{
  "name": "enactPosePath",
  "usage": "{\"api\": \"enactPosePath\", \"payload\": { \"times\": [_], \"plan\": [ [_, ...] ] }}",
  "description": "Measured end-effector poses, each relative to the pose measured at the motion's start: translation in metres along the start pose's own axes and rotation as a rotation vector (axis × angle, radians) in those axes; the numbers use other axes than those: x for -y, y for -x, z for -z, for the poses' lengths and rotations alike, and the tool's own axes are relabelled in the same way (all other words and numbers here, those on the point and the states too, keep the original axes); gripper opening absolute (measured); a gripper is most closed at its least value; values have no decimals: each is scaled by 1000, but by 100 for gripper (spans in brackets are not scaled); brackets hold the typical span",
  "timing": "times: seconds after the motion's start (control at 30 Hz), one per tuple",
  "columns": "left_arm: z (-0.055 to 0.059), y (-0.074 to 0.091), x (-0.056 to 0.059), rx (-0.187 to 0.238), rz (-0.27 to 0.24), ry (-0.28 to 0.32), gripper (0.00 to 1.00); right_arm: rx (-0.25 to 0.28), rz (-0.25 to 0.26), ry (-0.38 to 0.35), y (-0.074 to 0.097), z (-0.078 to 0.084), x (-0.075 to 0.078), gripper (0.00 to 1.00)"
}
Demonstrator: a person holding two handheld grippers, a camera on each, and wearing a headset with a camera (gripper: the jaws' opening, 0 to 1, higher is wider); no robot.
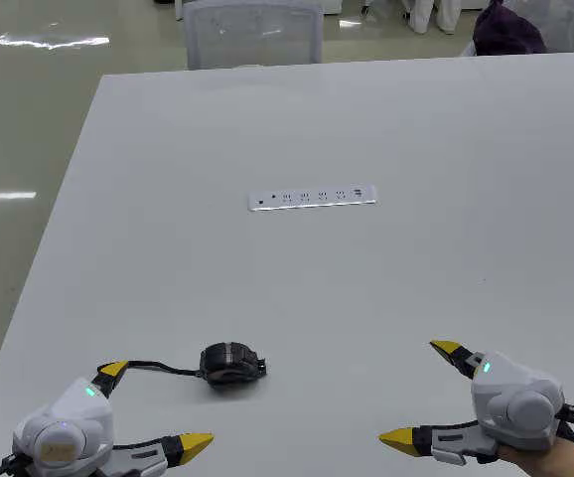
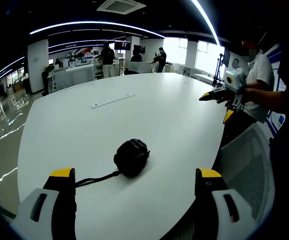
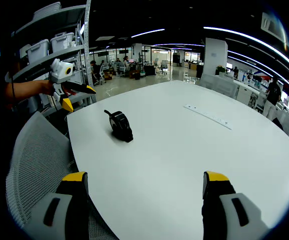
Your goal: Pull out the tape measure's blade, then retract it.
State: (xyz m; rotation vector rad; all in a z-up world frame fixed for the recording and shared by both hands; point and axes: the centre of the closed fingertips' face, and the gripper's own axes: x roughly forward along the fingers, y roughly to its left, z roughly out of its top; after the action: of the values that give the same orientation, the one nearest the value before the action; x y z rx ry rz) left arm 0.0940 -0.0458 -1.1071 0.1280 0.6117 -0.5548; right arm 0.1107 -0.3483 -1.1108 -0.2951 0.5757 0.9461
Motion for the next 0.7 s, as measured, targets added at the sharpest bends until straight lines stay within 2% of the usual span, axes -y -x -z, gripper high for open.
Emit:
{"api": "enactPosePath", "payload": {
  "times": [0.7],
  "plan": [
    [1, 0, 1, -7, 5, -3, 99, -14, -11, 3, 0, 2, 0, 95]
  ]
}}
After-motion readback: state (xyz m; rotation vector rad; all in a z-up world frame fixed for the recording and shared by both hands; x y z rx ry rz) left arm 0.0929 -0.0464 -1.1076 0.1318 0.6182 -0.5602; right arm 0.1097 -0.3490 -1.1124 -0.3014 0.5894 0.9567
